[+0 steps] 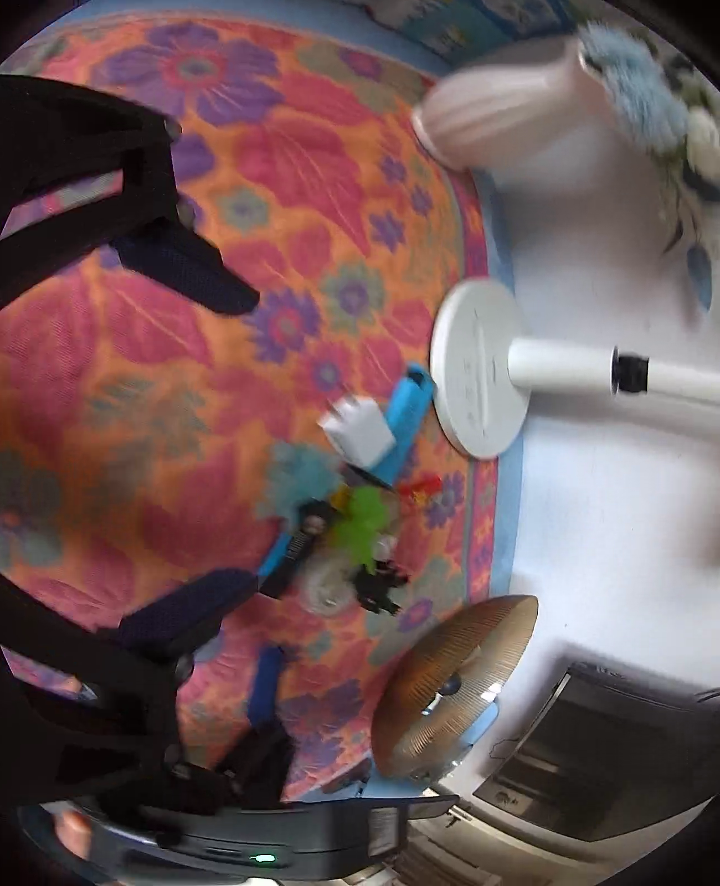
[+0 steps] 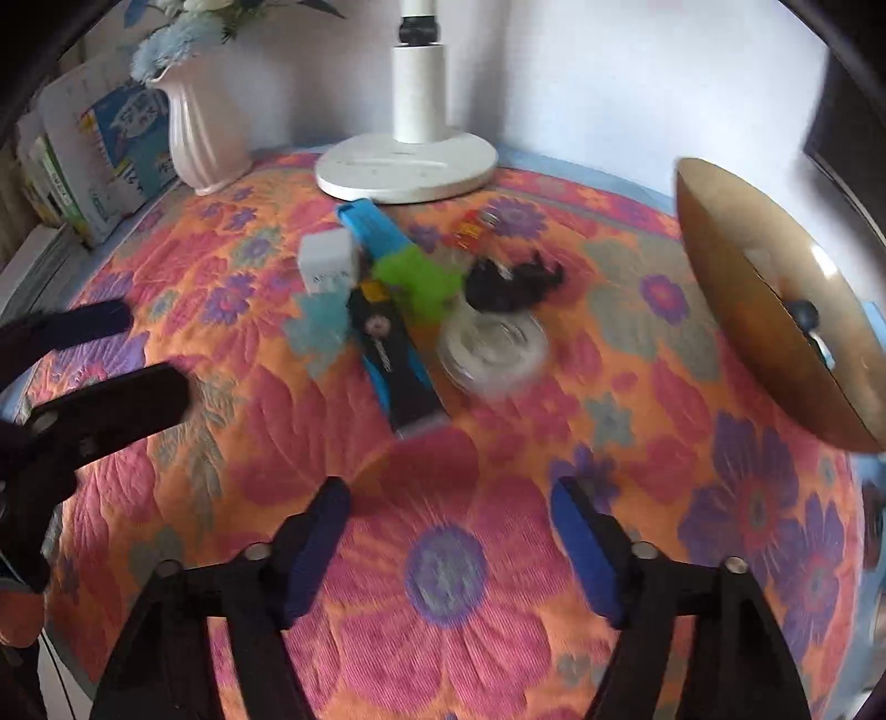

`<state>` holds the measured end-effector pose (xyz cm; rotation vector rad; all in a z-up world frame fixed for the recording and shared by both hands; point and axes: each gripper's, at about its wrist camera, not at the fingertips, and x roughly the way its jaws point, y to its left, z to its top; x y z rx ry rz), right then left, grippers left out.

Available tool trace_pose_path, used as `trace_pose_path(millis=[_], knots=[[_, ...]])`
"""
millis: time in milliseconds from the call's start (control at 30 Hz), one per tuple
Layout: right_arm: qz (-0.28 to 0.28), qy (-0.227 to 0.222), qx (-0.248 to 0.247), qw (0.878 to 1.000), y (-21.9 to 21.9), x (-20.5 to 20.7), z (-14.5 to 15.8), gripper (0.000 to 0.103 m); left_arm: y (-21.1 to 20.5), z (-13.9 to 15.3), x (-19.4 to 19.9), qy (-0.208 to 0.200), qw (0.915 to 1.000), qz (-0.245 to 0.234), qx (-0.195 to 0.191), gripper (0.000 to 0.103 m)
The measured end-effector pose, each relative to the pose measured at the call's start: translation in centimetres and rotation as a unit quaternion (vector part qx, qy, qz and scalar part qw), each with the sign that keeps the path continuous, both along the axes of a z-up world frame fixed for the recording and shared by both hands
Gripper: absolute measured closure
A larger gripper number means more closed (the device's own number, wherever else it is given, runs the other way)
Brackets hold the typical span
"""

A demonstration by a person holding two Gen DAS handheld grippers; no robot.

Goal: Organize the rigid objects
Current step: 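Grasp the black lighter with the right gripper while the left grasps the pale-blue translucent toy, then carry both items over the amber bowl and open both grippers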

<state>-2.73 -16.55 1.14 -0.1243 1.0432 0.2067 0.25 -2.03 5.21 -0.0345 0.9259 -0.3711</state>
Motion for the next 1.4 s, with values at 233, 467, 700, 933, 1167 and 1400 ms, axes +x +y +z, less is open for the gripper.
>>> trace_pose_path(millis=[233, 467, 700, 933, 1167, 1400], knots=[[0.021, -0.026, 0.032, 0.999, 0.1, 0.9, 0.0, 0.056, -2.0, -3.1, 3.2, 0.027, 0.9990, -0.036, -0.006, 0.054], [0.018, -0.047, 0.040, 0.998, 1.4, 2.3, 0.1, 0.075, -1.2, -2.8, 2.9, 0.016, 0.9990, -0.030, -0.029, 0.073], [0.021, -0.039, 0.063, 0.997, 1.0, -0.8, 0.3, 0.080, 0.9, -2.6, -1.0, 0.018, 0.9990, -0.028, -0.031, 0.073], [0.008, -0.035, 0.073, 0.997, -0.4, -8.2, -0.1, 0.080, 0.1, -2.8, -6.3, 0.000, 0.9977, -0.068, 0.009, 0.072], [0.029, -0.031, 0.048, 0.998, 0.8, -8.8, -0.2, 0.050, 1.3, -3.1, -7.7, 0.014, 0.9985, -0.041, 0.033, 0.048], [0.003, -0.059, 0.024, 0.998, 1.3, -6.9, -0.5, 0.064, 1.2, -2.8, -5.7, 0.034, 0.9990, -0.024, -0.015, 0.022]])
